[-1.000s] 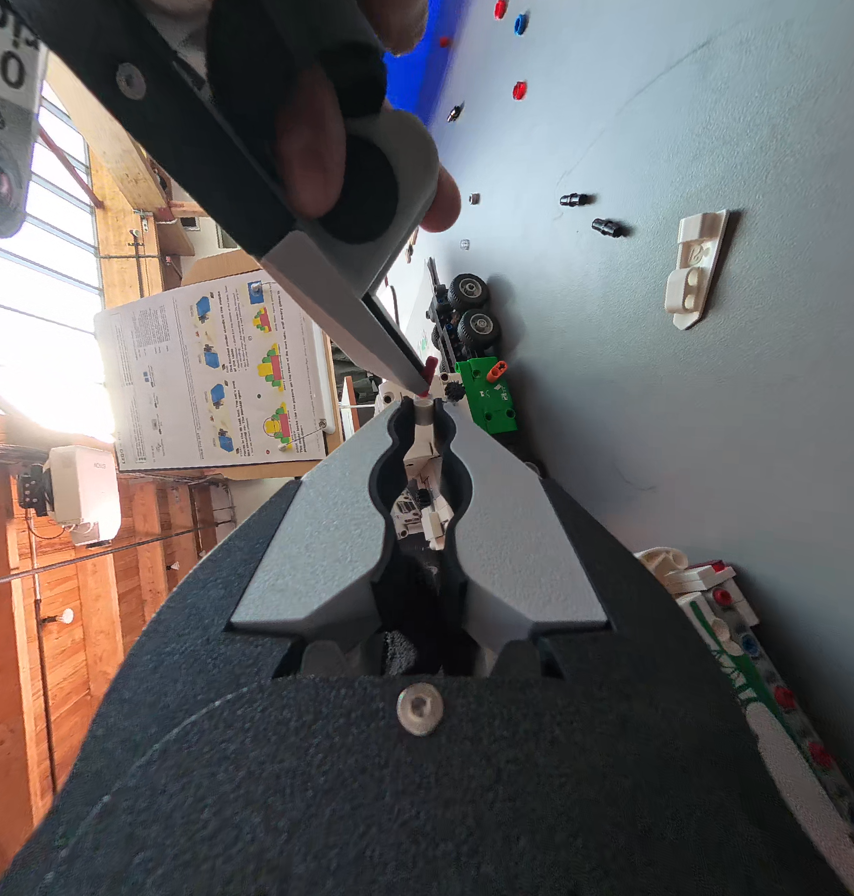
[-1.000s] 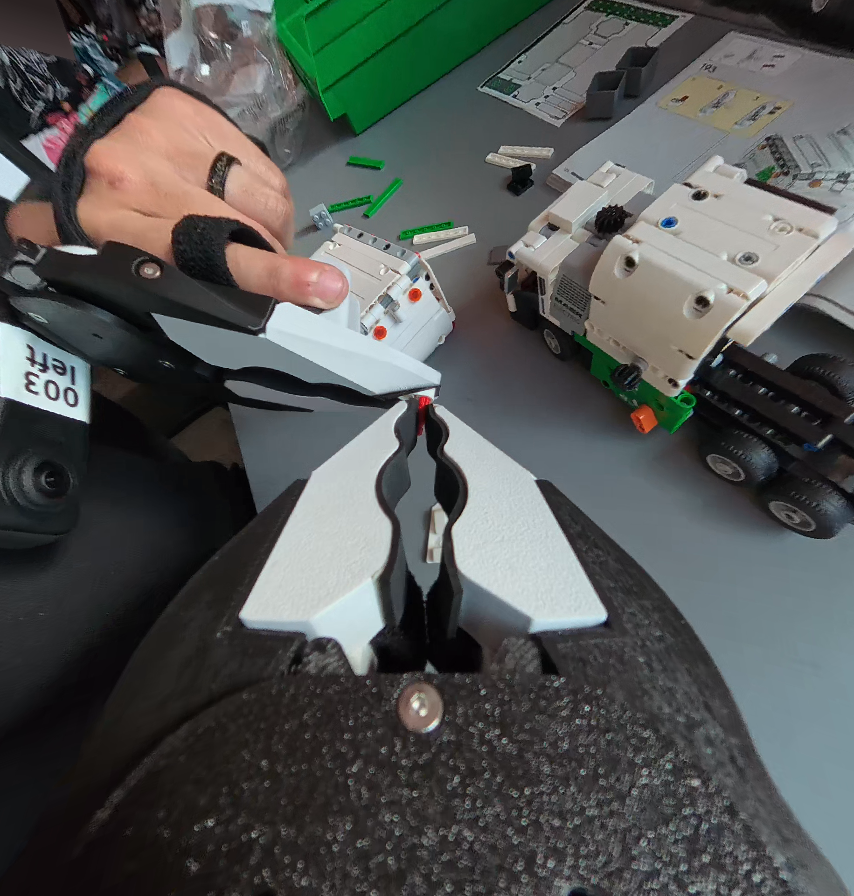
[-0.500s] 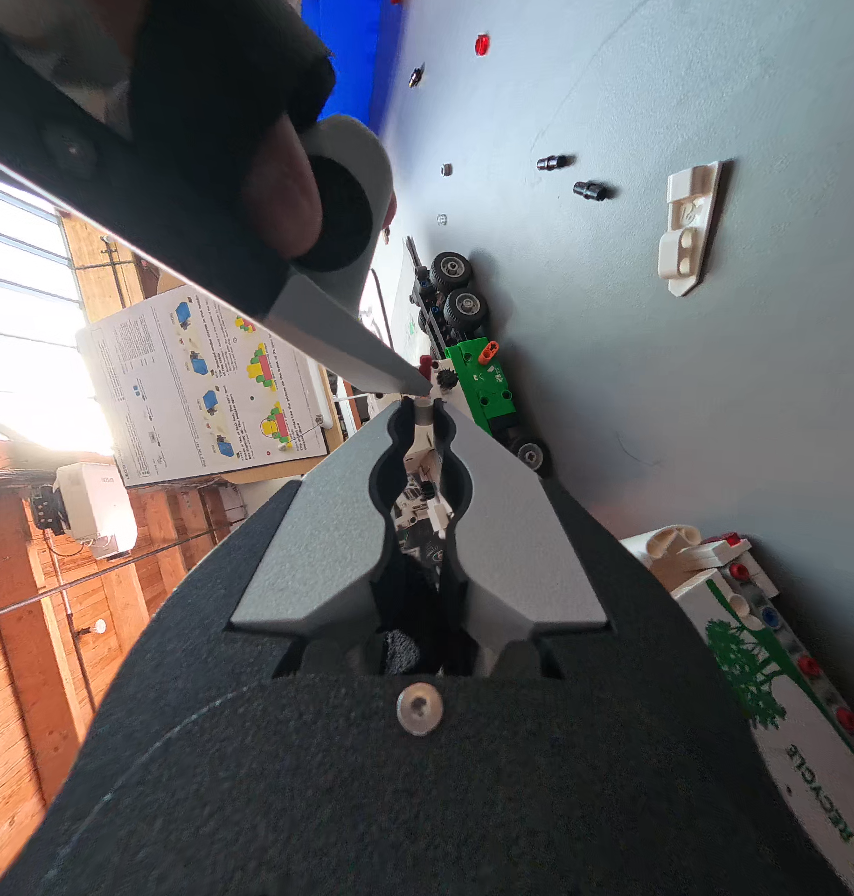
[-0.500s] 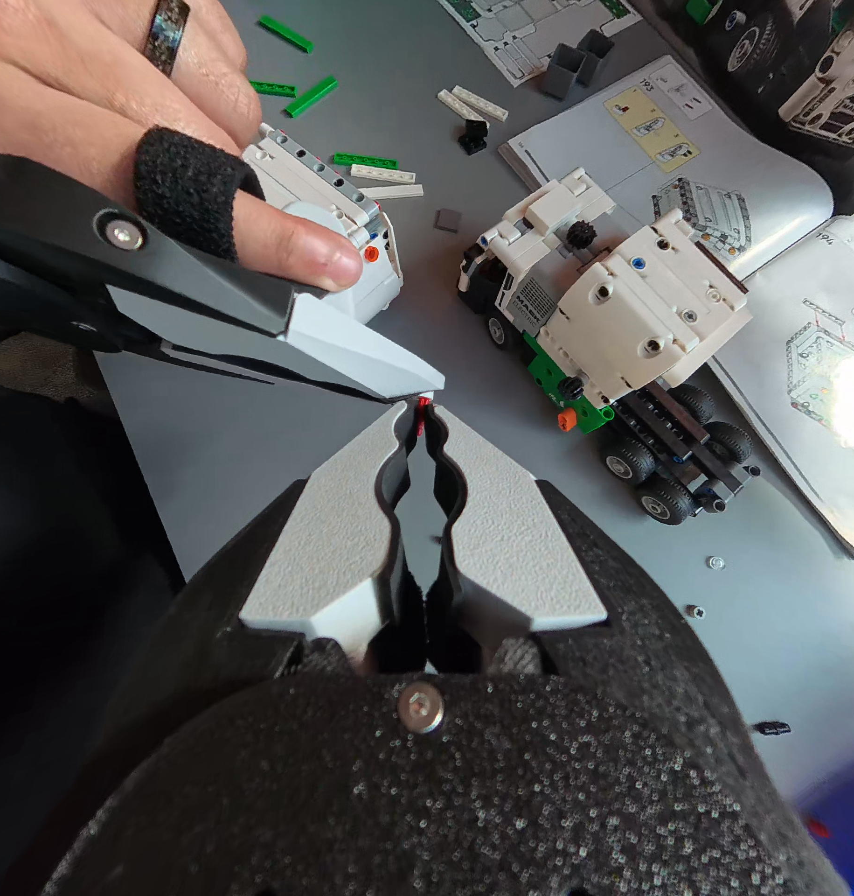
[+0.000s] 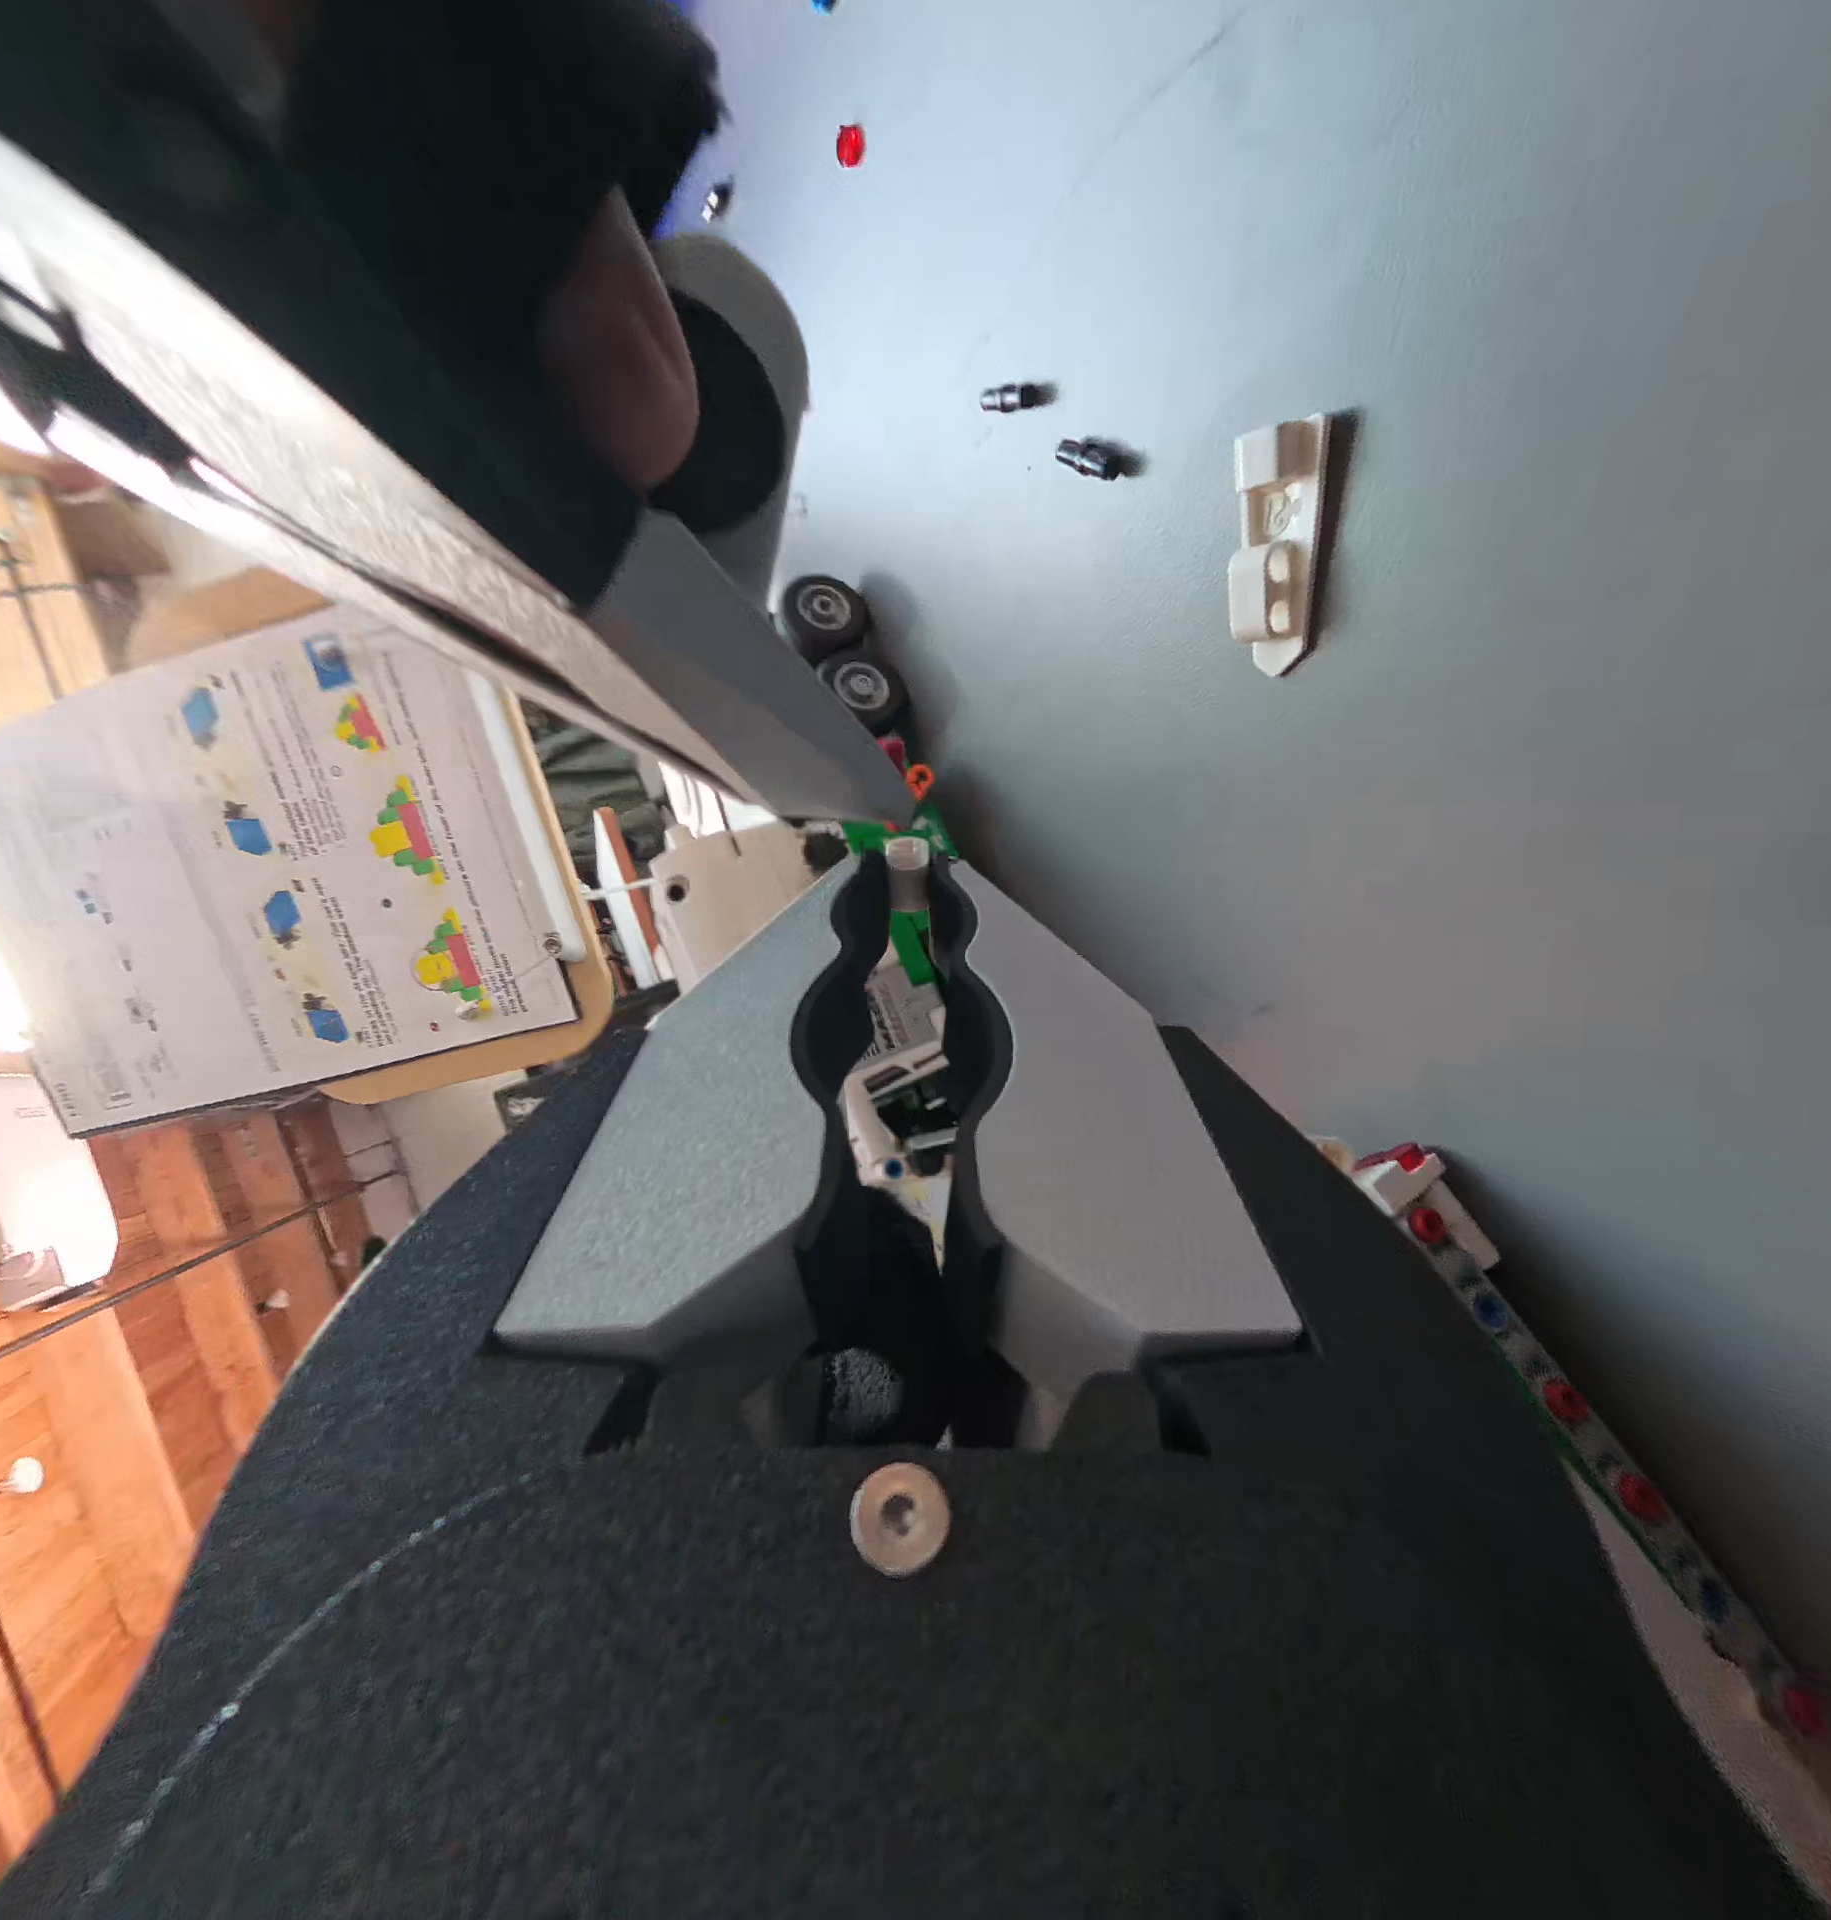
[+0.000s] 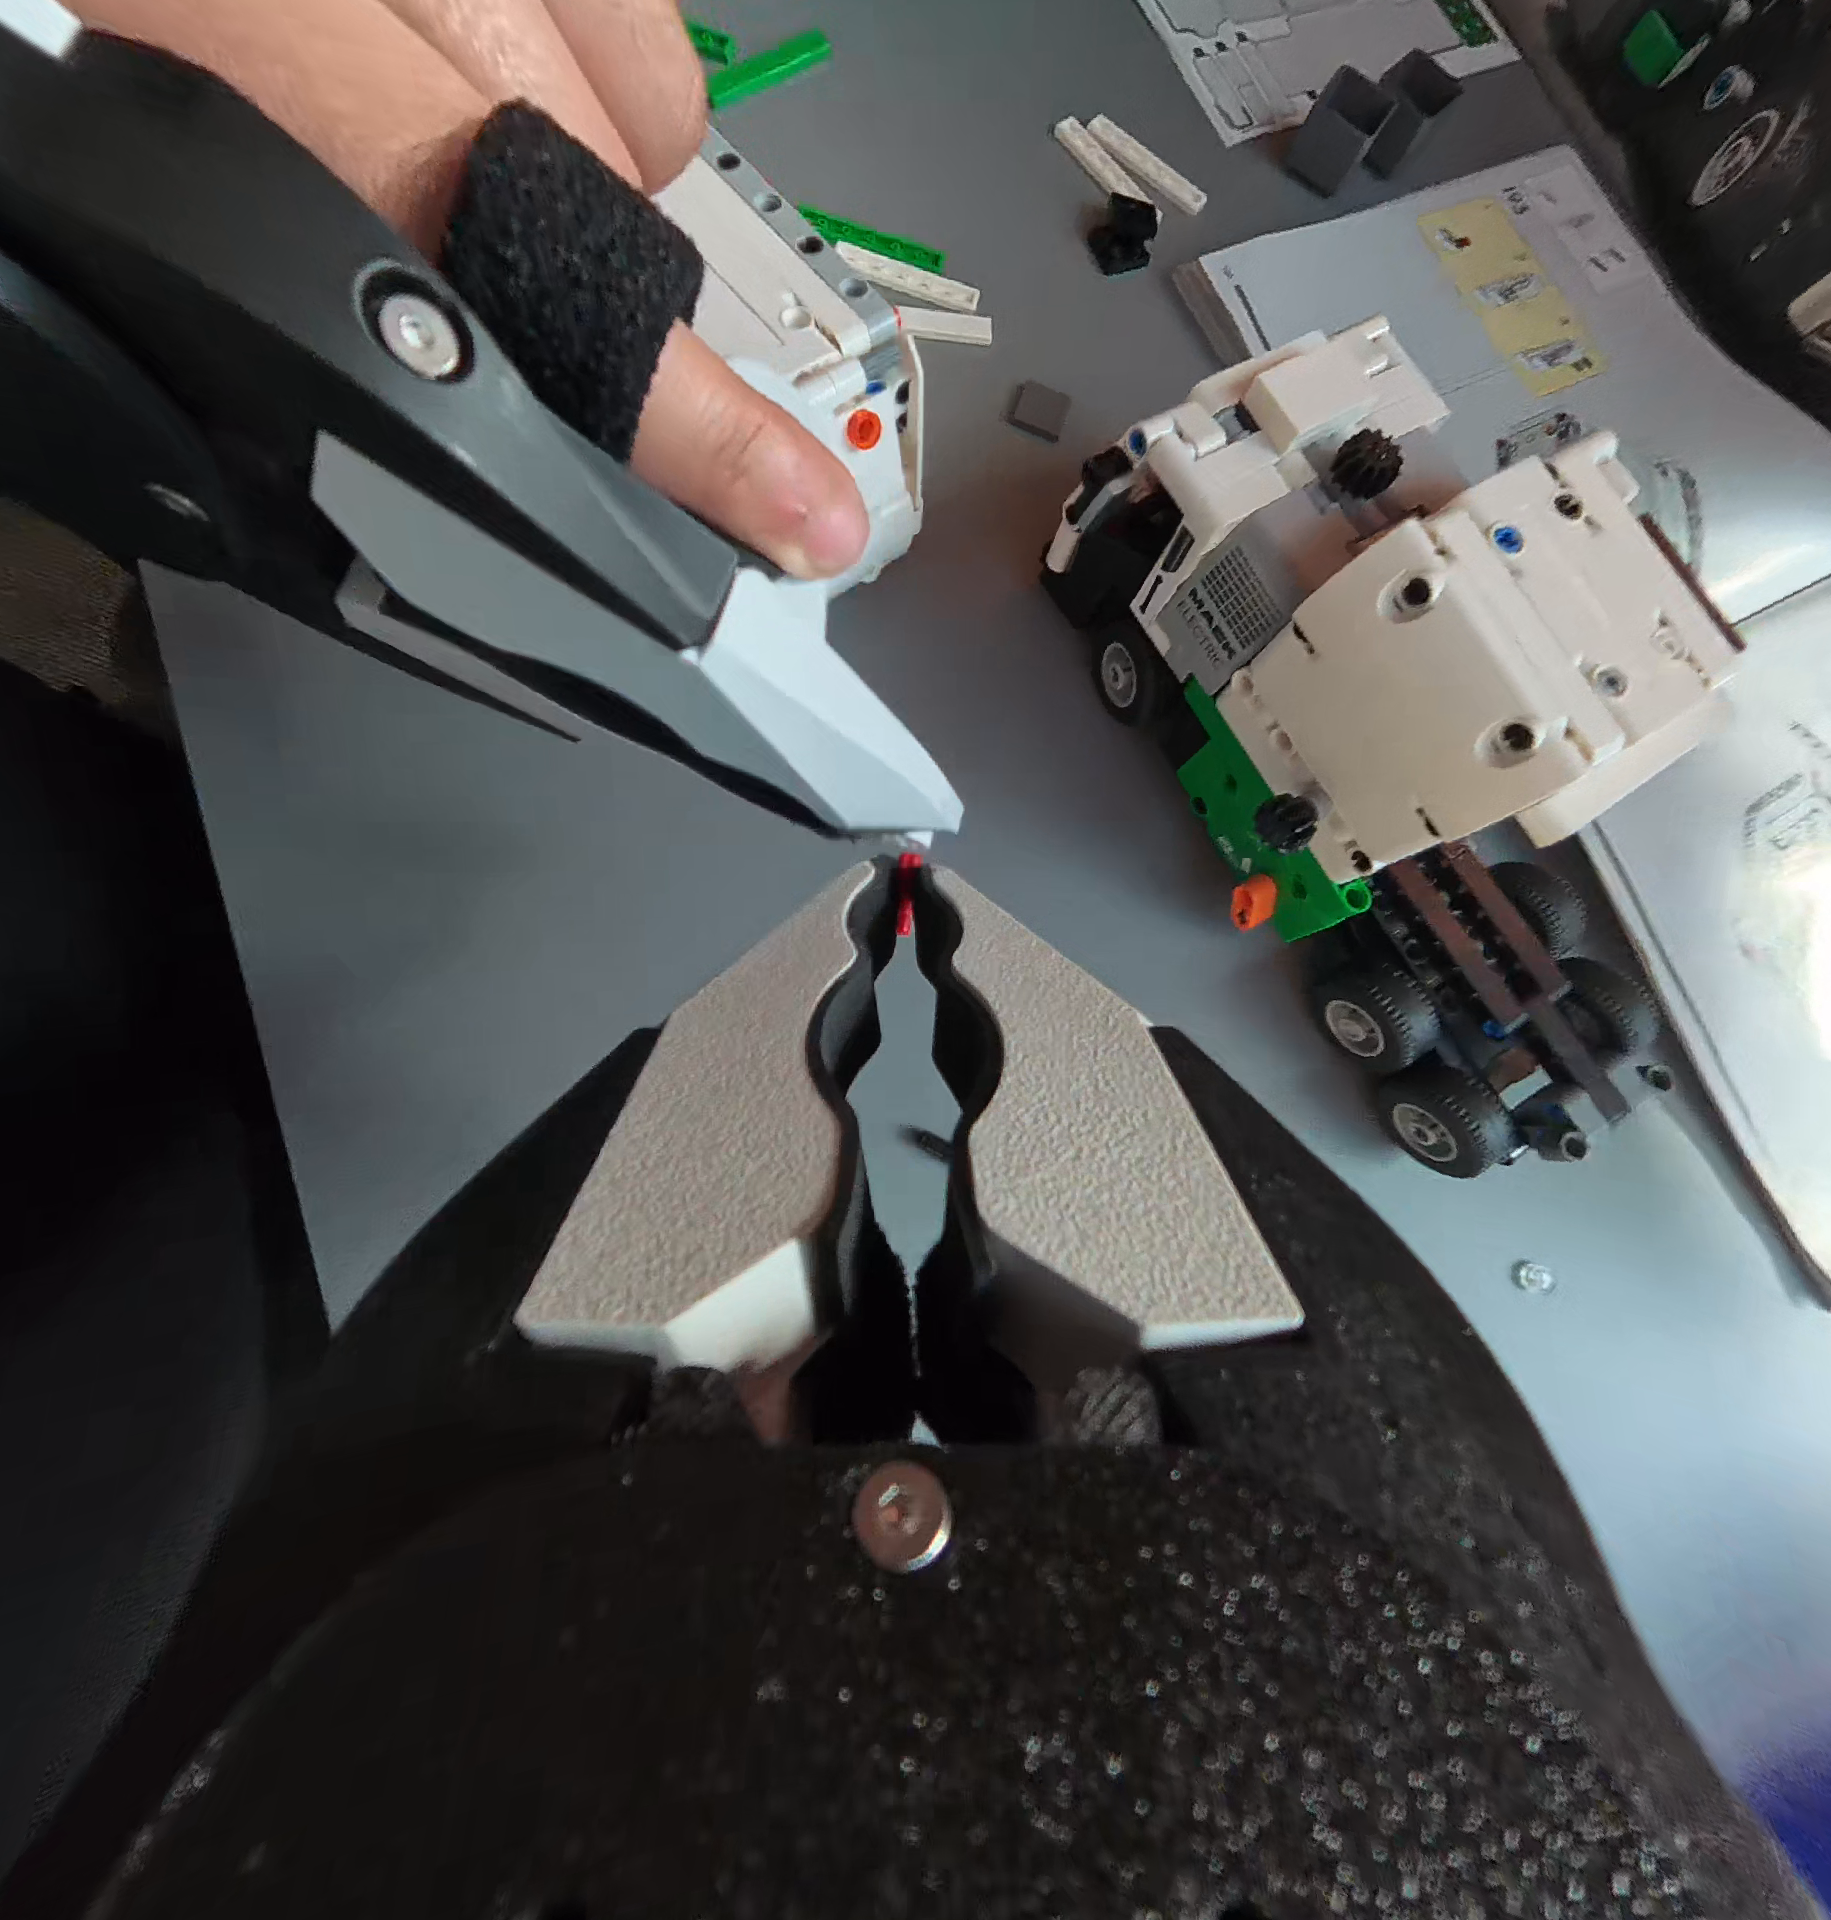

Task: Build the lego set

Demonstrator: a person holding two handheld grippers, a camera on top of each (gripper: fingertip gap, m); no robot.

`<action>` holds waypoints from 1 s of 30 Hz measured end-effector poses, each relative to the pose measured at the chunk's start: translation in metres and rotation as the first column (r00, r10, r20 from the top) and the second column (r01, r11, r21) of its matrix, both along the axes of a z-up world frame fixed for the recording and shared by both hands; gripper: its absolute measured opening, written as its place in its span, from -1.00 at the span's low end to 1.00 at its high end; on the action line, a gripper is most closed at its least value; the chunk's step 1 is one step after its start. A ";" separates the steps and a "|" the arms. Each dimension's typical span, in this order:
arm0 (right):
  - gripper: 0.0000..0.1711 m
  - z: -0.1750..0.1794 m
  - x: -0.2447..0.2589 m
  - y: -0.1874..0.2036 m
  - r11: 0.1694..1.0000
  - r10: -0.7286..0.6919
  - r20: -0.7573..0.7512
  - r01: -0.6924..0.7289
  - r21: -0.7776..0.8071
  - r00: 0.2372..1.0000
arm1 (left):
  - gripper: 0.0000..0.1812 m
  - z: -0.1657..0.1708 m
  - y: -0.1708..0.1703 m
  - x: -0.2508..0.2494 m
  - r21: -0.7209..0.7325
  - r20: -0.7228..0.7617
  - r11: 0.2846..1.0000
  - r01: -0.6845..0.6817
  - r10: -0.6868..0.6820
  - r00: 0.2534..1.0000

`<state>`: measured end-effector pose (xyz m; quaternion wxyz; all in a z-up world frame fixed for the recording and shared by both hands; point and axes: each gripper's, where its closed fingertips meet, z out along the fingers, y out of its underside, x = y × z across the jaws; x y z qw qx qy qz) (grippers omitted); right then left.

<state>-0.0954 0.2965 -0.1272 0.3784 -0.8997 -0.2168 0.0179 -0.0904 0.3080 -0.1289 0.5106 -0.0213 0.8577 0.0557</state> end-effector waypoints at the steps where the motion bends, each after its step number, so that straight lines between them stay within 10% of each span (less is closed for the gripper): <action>1: -0.97 -0.001 0.002 -0.003 1.000 -0.003 -0.028 0.003 -0.001 1.000 | -0.94 -0.002 0.005 -0.001 -0.010 -0.014 1.000 -0.029 0.029 0.999; 10: -0.96 -0.056 0.025 -0.024 0.995 -0.018 -0.087 0.009 -0.101 0.996 | -0.93 0.031 0.029 -0.010 -0.284 0.028 0.948 -0.143 0.157 0.987; 30: -0.92 -0.065 0.027 -0.030 1.000 -0.025 -0.075 0.026 0.015 0.997 | -0.93 0.022 0.025 -0.026 -0.315 0.000 0.933 -0.172 0.181 0.983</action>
